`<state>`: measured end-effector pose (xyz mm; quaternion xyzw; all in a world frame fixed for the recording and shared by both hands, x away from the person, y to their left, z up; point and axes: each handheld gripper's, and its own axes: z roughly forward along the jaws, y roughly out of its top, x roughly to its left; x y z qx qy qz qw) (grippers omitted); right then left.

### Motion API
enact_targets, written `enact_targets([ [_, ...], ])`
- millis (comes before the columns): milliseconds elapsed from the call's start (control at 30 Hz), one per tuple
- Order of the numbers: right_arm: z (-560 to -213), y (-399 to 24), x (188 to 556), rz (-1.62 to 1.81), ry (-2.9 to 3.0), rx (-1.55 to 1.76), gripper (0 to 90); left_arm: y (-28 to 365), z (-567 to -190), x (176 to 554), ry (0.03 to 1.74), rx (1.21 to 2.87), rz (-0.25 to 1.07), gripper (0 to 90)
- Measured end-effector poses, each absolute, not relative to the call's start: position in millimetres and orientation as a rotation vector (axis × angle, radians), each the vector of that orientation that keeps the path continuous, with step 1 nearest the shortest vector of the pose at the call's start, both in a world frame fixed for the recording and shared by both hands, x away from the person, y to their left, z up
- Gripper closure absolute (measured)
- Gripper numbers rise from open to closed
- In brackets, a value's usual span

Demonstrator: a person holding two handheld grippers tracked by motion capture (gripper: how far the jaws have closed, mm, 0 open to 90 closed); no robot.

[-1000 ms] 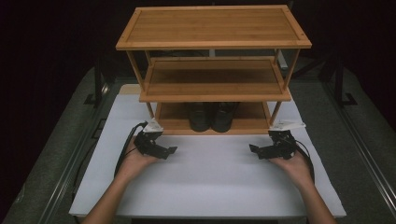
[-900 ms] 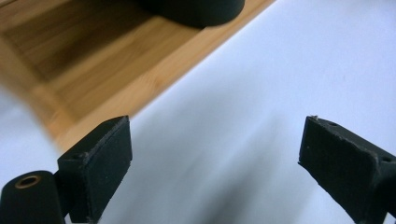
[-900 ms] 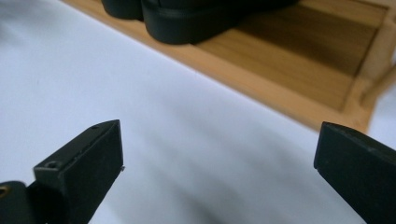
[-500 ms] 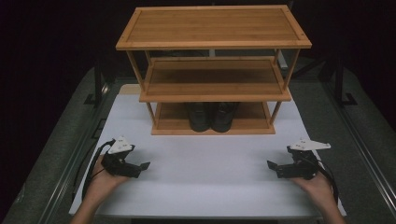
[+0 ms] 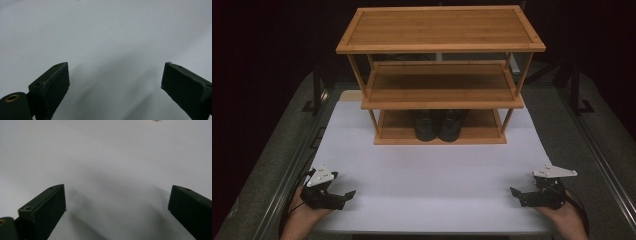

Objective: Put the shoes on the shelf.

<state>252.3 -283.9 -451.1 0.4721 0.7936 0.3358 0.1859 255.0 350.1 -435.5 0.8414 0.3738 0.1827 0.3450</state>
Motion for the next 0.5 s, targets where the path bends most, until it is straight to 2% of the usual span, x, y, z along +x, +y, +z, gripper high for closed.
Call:
enact_targets([
  [100,-455.2,-285.1,249.7,0.91,2.249,1.333,1.1,354.4,-440.8,251.9,1.001,2.182,0.463,1.8],
  [500,-457.9,-286.2,248.4,0.915,2.254,1.339,1.1,358.4,-450.7,248.8,1.025,2.188,0.45,0.0],
])
